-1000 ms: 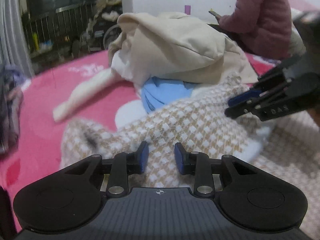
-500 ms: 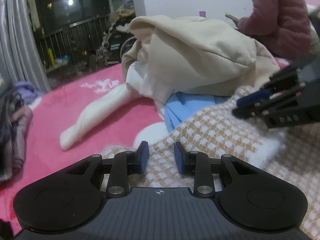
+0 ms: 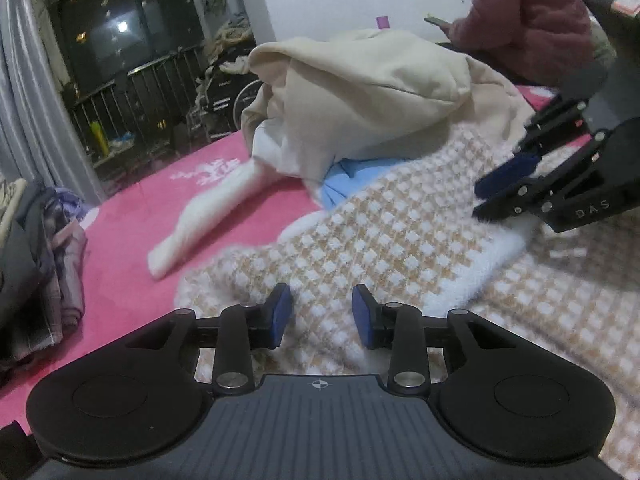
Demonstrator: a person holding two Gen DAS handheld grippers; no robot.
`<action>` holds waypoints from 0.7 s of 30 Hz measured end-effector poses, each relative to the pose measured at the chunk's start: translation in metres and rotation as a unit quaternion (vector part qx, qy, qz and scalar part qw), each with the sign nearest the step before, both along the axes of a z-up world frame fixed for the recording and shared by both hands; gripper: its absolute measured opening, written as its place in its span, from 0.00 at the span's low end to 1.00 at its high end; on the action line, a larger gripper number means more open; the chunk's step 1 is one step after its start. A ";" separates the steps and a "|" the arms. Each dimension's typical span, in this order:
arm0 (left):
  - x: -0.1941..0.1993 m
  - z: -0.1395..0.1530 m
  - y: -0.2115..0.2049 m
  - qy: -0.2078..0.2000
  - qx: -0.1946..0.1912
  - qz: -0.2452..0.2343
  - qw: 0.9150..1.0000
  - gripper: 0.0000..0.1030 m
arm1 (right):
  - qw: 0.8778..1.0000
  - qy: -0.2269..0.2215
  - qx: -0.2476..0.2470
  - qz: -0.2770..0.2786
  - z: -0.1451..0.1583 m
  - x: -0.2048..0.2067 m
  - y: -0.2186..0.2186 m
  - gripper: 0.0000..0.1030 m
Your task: Fold clothes
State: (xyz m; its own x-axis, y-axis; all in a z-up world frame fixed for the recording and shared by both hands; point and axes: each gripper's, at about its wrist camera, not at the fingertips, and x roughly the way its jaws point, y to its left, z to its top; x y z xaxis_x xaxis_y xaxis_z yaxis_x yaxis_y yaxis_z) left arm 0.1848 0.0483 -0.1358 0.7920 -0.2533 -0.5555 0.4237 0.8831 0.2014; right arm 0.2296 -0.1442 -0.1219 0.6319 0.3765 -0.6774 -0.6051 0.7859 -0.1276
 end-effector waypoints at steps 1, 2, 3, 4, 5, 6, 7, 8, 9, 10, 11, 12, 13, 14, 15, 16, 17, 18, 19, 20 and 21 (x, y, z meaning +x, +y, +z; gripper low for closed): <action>0.000 0.006 0.005 0.007 -0.015 0.002 1.000 0.33 | 1.000 0.008 0.005 -0.006 0.006 0.002 -0.001 0.23; -0.002 0.013 0.009 0.006 -0.024 0.003 1.000 0.33 | 1.000 0.004 0.011 -0.008 0.012 0.001 -0.003 0.23; -0.004 0.020 0.014 -0.002 -0.031 0.004 0.999 0.33 | 1.000 -0.004 0.021 -0.011 0.020 -0.001 -0.007 0.23; -0.007 0.028 0.018 -0.014 -0.041 0.006 0.999 0.33 | 0.999 -0.012 0.032 -0.015 0.027 -0.003 -0.011 0.23; -0.006 0.034 0.021 -0.027 -0.051 0.006 0.998 0.33 | 0.998 -0.019 0.046 -0.026 0.034 -0.002 -0.016 0.23; -0.002 0.040 0.022 -0.035 -0.061 0.006 0.997 0.33 | 0.997 -0.024 0.060 -0.036 0.039 0.002 -0.019 0.23; 0.003 0.045 0.023 -0.043 -0.071 0.007 0.997 0.33 | 0.996 -0.028 0.068 -0.046 0.041 0.006 -0.022 0.23; 0.010 0.047 0.022 -0.044 -0.072 0.010 0.996 0.33 | 0.995 -0.031 0.070 -0.059 0.041 0.013 -0.023 0.23; 0.021 0.043 0.019 -0.034 -0.059 0.016 0.998 0.33 | 0.995 -0.035 0.059 -0.078 0.035 0.020 -0.025 0.23; 0.033 0.033 0.015 -0.017 -0.036 0.024 0.999 0.33 | 0.994 -0.027 0.041 -0.103 0.021 0.028 -0.031 0.24; 0.043 0.019 0.015 0.003 -0.019 0.033 0.999 0.35 | 0.991 -0.017 0.027 -0.127 0.008 0.036 -0.037 0.29; 0.050 0.005 0.018 0.021 -0.014 0.041 0.999 0.38 | 0.986 0.015 0.069 -0.152 -0.007 0.042 -0.054 0.42; 0.054 -0.004 0.022 0.030 -0.022 0.047 0.998 0.38 | 0.977 0.034 0.119 -0.172 -0.014 0.044 -0.069 0.50; 0.053 -0.006 0.028 0.030 -0.044 0.051 0.997 0.38 | 0.974 0.037 0.130 -0.179 -0.014 0.044 -0.073 0.54; 0.053 -0.006 0.030 0.031 -0.054 0.054 0.997 0.39 | 0.971 0.041 0.141 -0.187 -0.015 0.043 -0.077 0.54; 0.052 -0.003 0.029 0.033 -0.053 0.058 0.996 0.39 | 0.968 0.044 0.151 -0.193 -0.015 0.043 -0.080 0.54; 0.050 -0.003 0.027 0.030 -0.049 0.059 0.997 0.39 | 0.970 0.037 0.145 -0.191 -0.014 0.040 -0.078 0.54; 0.050 -0.002 0.028 0.028 -0.050 0.060 0.997 0.39 | 0.970 0.035 0.147 -0.189 -0.010 0.038 -0.079 0.53; 0.049 0.000 0.029 0.028 -0.055 0.063 0.996 0.39 | 0.968 0.034 0.155 -0.192 -0.004 0.036 -0.082 0.52; 0.048 0.003 0.031 0.030 -0.063 0.069 0.995 0.39 | 0.967 0.032 0.163 -0.195 0.001 0.033 -0.085 0.52; 0.046 0.009 0.034 0.030 -0.073 0.079 0.994 0.39 | 0.966 0.020 0.169 -0.195 0.011 0.029 -0.086 0.51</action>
State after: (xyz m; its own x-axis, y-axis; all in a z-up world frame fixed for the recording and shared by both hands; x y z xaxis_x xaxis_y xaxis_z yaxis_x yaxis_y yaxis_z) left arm 0.2311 0.0820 -0.1268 0.7948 -0.2100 -0.5694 0.2847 0.9576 0.0441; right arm 0.2584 -0.2300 -0.1112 0.7466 0.3190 -0.5838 -0.2539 0.9478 0.1931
